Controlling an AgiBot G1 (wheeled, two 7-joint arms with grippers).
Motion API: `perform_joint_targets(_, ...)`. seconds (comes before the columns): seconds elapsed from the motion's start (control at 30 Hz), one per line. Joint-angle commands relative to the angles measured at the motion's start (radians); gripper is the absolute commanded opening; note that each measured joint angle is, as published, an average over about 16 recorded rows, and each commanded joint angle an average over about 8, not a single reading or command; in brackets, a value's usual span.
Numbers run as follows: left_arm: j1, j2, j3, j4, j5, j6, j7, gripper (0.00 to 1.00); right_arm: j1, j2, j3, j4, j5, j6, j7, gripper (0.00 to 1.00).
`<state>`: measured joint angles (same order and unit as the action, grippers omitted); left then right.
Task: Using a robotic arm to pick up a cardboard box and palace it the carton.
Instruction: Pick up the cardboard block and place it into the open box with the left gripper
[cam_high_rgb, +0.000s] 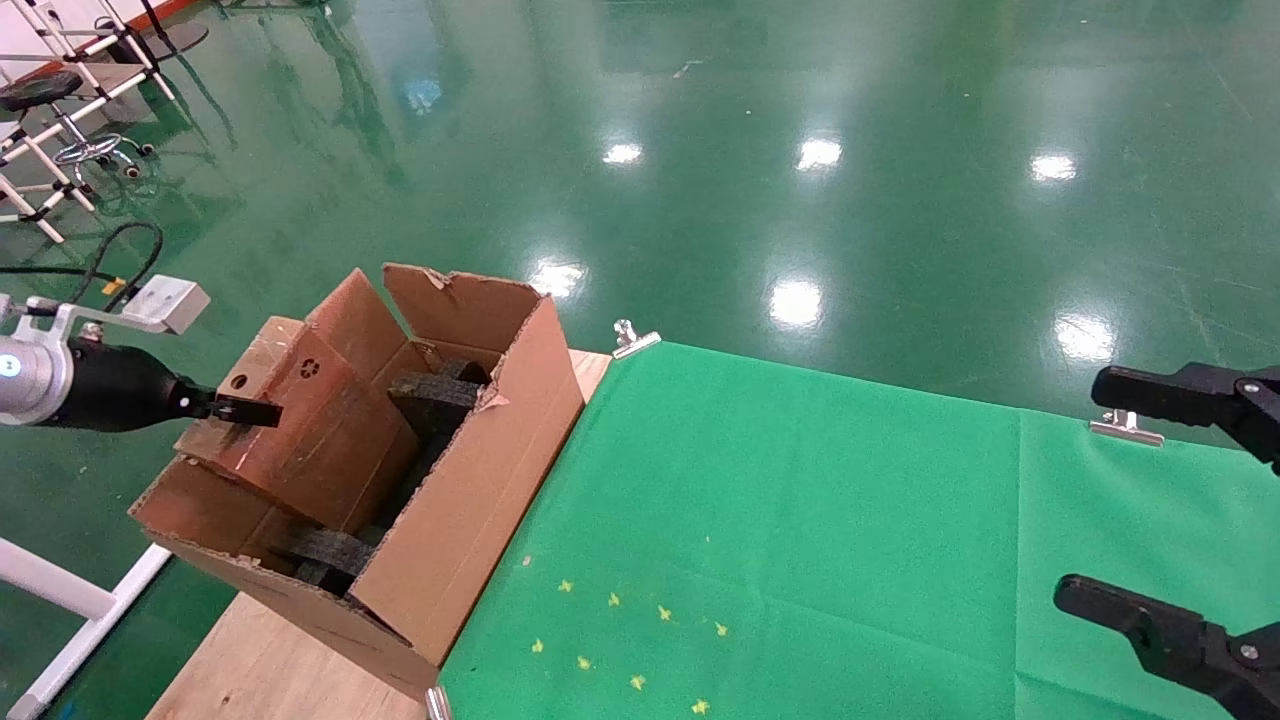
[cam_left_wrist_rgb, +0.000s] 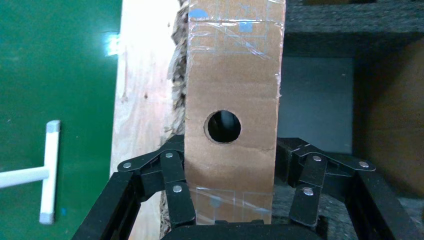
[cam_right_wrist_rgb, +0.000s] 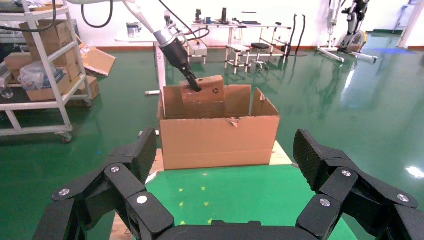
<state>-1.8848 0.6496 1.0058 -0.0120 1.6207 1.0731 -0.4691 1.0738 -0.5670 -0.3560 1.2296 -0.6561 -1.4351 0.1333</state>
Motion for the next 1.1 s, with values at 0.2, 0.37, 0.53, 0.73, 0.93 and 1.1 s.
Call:
perform_joint_targets(0.2,0.053,0.017,-0.011,0.02,-0.015,-0.094,-0.003,0.0,0.0,0.0,0.0,0.0,0.0,0.0,0.0,1.0)
perform_joint_targets(0.37,0.094,0.034,-0.02,0.026,-0.029,-0.151,-0.007,0.0,0.0,0.0,0.0,0.0,0.0,0.0,0.0,1.0)
perform_joint_targets(0.53,0.126,0.048,-0.03,0.026,-0.043,-0.176,-0.011,0.0,0.0,0.0,0.0,0.0,0.0,0.0,0.0,1.0)
perform_joint_targets(0.73,0.149,0.055,-0.049,0.023,-0.07,-0.174,-0.016,0.0,0.0,0.0,0.0,0.0,0.0,0.0,0.0,1.0)
perform_joint_targets(0.93,0.175,0.067,-0.063,0.022,-0.09,-0.173,-0.02,0.0,0.0,0.0,0.0,0.0,0.0,0.0,0.0,1.0)
perform_joint_targets(1.1,0.199,0.084,-0.069,0.02,-0.098,-0.186,-0.022,0.0,0.0,0.0,0.0,0.0,0.0,0.0,0.0,1.0)
